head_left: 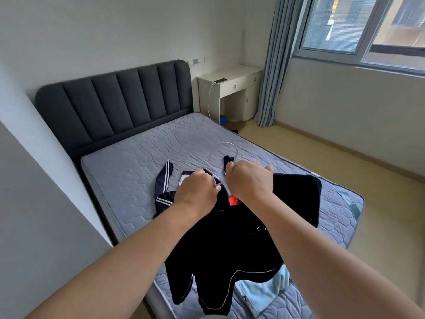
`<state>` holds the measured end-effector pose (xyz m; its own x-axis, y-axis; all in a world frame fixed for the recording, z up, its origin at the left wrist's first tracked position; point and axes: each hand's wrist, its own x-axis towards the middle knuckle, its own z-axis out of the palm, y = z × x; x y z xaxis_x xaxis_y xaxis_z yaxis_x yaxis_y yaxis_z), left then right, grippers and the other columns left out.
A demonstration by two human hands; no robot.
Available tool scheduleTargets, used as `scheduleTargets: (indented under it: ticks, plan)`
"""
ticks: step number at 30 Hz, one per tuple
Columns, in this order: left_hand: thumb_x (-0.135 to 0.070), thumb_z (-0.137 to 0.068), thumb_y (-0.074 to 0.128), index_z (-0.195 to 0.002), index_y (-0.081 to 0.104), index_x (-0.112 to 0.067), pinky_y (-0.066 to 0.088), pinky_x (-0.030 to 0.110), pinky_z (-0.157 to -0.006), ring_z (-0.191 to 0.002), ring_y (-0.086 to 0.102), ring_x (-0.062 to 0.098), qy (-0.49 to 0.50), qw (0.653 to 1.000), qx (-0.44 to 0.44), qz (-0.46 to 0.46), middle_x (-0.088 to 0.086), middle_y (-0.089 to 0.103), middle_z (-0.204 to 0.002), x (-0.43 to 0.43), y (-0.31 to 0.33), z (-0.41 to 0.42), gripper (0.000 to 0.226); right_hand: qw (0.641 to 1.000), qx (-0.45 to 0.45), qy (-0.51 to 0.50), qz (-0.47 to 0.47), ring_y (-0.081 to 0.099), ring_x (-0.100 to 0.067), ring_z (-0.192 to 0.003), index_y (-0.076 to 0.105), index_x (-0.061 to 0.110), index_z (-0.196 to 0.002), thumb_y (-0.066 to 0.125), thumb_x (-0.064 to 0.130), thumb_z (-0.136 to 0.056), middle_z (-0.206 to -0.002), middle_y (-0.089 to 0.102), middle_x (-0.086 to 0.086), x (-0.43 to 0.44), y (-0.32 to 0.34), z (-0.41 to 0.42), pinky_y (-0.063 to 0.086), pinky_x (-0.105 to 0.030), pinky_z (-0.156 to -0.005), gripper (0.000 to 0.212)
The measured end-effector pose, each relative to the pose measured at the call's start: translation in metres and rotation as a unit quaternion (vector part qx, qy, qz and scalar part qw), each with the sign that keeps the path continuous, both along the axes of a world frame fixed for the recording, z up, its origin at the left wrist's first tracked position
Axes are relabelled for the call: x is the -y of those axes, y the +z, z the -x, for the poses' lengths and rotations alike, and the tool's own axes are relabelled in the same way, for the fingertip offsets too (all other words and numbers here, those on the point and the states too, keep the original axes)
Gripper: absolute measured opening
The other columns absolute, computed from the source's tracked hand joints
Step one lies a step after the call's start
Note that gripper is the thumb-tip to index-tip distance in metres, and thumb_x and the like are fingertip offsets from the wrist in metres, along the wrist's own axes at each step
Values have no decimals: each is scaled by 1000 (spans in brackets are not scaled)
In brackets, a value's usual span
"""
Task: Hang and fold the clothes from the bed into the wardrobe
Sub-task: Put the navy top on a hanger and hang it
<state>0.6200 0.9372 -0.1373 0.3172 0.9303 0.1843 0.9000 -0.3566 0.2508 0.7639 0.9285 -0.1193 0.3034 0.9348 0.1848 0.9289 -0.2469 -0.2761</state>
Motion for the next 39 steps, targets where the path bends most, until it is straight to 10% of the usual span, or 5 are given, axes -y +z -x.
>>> scheduleTargets:
  ticks: [8, 12, 17, 30, 39]
  plan:
    - [-27, -103, 54, -126, 69, -28, 51, 43, -91, -98, 62, 35, -56, 993, 101, 26, 12, 56, -103, -18, 5, 6, 28, 993, -61, 99, 11, 46, -21, -98, 57, 25, -90, 38, 75, -91, -87, 51, 8, 2, -7, -33, 37, -39, -80, 54]
    - [-18, -103, 54, -136, 60, -23, 55, 46, -83, -90, 64, 32, -56, 989, 128, -55, 9, 57, -107, -26, 9, 13, 34, 992, -25, 118, 41, 40, -28, -122, 51, 24, -129, 70, 36, -90, -125, 50, -4, 6, -17, -55, 40, -38, -92, 45]
    - [-18, -101, 58, -129, 63, -13, 53, 50, -88, -96, 64, 33, -33, 987, 132, -81, 11, 59, -114, -43, 19, 29, 29, 994, -36, 63, 85, 46, -31, -118, 61, 25, -118, 50, 3, -85, -113, 65, -3, 10, -14, -69, 43, -37, -86, 41]
    - [-26, -106, 41, -108, 63, -18, 41, 42, -83, -90, 57, 33, -4, 997, -27, -66, 6, 53, -87, -64, 10, 77, 24, 990, -32, 85, 111, 53, -28, -112, 62, 25, -116, 48, 1, -82, -115, 63, 0, 0, 9, -63, 49, -41, -94, 44]
    - [-20, -105, 37, -110, 54, -19, 36, 36, -65, -74, 43, 25, 9, 996, -70, -52, 1, 38, -83, -68, -4, 89, 18, 960, 2, 102, 260, 58, -28, -90, 61, 8, -103, 39, 10, -91, -101, 61, -8, -5, 9, -66, 43, -32, -67, 26]
